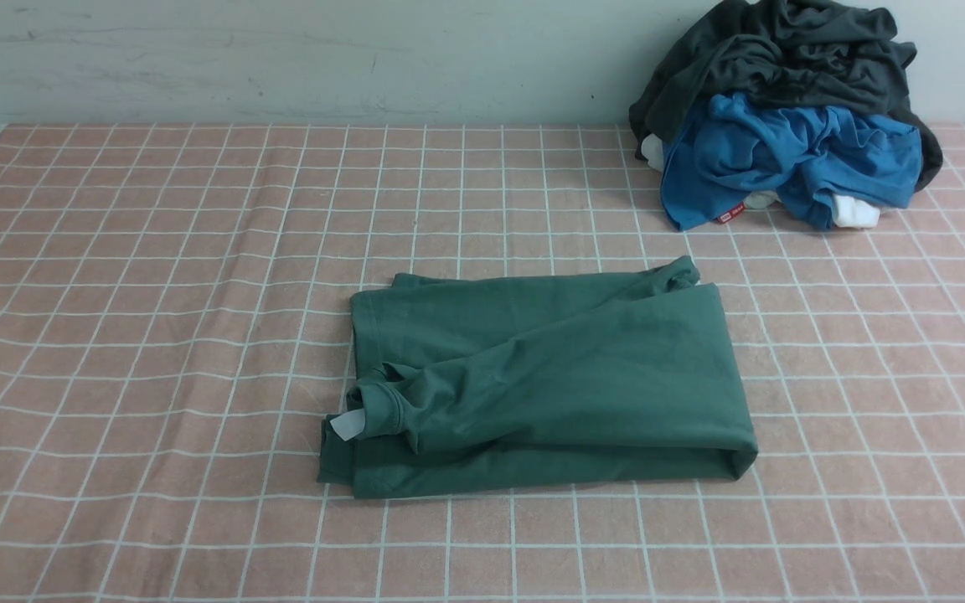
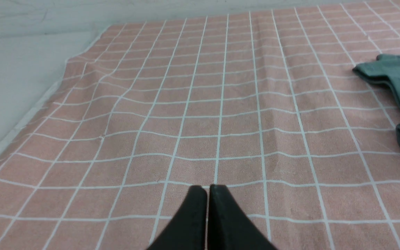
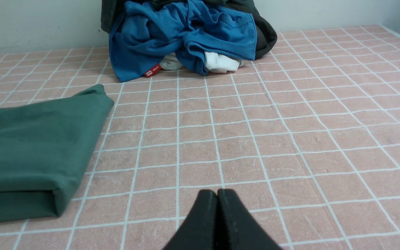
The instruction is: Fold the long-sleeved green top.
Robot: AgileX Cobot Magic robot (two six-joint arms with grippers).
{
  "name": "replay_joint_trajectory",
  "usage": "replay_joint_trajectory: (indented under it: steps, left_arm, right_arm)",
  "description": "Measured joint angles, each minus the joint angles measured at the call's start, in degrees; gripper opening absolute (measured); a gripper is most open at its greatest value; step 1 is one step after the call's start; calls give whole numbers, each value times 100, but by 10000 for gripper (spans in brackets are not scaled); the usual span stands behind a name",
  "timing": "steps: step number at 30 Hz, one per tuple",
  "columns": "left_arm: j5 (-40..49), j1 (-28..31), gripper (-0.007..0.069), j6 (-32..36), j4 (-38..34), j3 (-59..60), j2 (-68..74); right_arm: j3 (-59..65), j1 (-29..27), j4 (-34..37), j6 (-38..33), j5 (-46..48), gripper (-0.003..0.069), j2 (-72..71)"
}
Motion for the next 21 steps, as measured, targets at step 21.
replay_joint_trajectory:
  steps: [21]
  left_arm:
    - [83,-192,-3,101,-122,-15,0]
  right_arm:
    - [0,0,0,-44,0,-14,0]
